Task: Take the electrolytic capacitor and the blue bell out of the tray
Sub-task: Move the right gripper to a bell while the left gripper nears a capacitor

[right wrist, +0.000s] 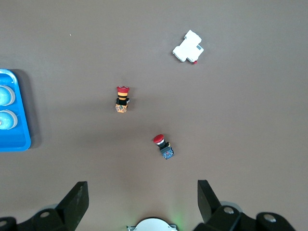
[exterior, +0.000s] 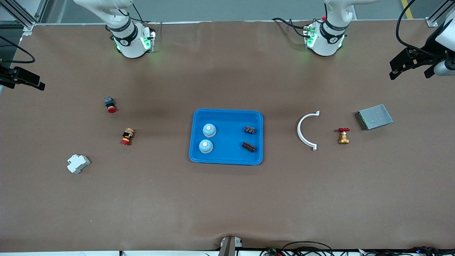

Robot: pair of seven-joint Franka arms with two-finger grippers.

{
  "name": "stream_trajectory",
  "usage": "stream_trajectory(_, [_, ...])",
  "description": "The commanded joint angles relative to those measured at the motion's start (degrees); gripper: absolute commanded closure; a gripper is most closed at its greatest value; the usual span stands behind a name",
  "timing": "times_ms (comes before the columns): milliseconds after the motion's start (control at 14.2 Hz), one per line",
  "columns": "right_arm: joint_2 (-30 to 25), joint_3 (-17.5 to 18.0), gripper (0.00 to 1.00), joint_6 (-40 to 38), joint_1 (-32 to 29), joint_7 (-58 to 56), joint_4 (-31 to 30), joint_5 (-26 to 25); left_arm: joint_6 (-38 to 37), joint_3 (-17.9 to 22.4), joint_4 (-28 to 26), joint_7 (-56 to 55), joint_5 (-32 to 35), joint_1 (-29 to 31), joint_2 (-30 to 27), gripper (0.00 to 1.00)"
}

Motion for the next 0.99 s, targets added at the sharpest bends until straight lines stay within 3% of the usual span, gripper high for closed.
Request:
stream_trajectory(0, [0.2,0.5,0.00,-0.5,-0.7,0.4,0.4,0.7,-1.0,-0.2,0.5,0.6,-0.8,0.1,-0.6,0.00])
stream_trajectory(282, [0.2,0.5,0.00,-0.5,-0.7,0.4,0.4,0.7,-1.4,-0.2,2.0,0.3,-0.1,-0.2,0.4,0.00])
stream_trajectory(634, [0.2,0.6,0.00,-0.5,-0.5,0.6,0.4,0.8,-0.7,-0.3,2.0,0.1,-0.7,-0.4,6.2,0.00])
stream_trajectory(775, [0.1,0.7,0.00,-0.5,-0.1,1.1,0.3,1.0,0.7,-2.0,1.4,-2.0,-0.7,-1.0,7.9,0.00])
stream_trajectory(916, [0.1,0.7,0.00,-0.6,2.7,7.0,0.3,1.2,0.9,-2.6,1.0,-4.5,-0.6,-1.1,10.0,0.00])
